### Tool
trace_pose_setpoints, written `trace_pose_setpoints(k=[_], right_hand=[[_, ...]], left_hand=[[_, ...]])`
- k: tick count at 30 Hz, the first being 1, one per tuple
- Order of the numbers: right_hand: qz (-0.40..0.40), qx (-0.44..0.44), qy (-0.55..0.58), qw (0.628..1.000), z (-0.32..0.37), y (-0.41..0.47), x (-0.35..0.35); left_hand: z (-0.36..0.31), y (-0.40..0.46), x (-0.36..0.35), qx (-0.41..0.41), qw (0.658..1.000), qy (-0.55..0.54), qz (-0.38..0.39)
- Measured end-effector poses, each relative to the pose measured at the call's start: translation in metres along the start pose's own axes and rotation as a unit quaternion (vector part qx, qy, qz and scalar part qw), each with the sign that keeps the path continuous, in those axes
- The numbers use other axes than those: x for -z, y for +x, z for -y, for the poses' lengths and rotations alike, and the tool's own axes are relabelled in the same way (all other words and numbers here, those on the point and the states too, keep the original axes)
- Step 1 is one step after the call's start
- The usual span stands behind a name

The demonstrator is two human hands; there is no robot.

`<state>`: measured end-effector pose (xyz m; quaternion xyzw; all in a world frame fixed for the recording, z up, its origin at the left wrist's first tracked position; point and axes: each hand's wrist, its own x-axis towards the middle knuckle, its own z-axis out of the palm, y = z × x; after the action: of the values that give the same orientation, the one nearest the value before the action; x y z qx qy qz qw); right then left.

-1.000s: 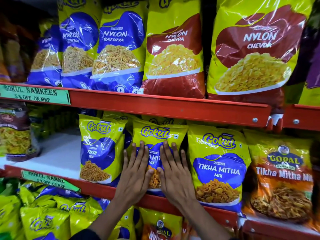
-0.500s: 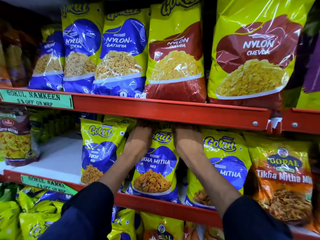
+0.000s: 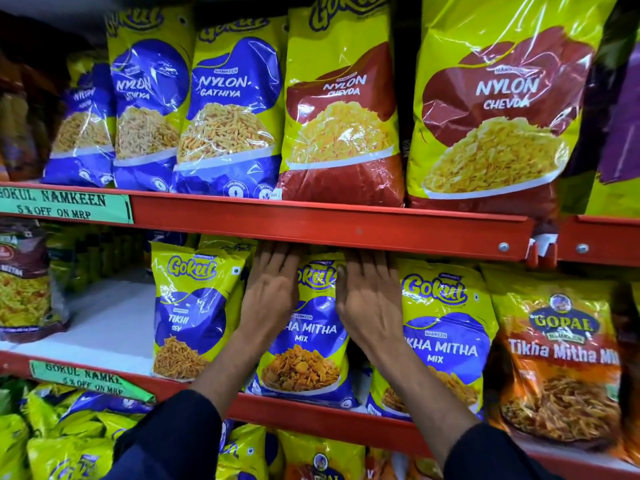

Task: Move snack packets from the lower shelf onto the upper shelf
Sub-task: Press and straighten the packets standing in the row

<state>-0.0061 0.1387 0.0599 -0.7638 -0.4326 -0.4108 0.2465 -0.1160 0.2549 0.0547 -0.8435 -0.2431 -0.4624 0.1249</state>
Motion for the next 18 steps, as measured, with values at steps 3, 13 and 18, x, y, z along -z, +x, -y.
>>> trace_pose_setpoints(k=[3, 13, 18], right_hand=[[0.001, 0.0, 0.004, 1.0, -0.013, -0.021, 0.001], [0.009, -0.053, -0.095, 0.994, -0.132, -0.03, 0.043], [0.119, -0.074, -0.112, 0.984, -0.154, -0.016, 0.044]], left_hand=[[-0.006, -0.019, -0.006, -0.026, 0.999, 0.009, 0.031], [-0.092, 0.005, -0.003, -0.043, 0.996, -0.051, 0.054], [-0.138, 0.022, -0.012, -0.083, 0.984, 0.033, 0.156]])
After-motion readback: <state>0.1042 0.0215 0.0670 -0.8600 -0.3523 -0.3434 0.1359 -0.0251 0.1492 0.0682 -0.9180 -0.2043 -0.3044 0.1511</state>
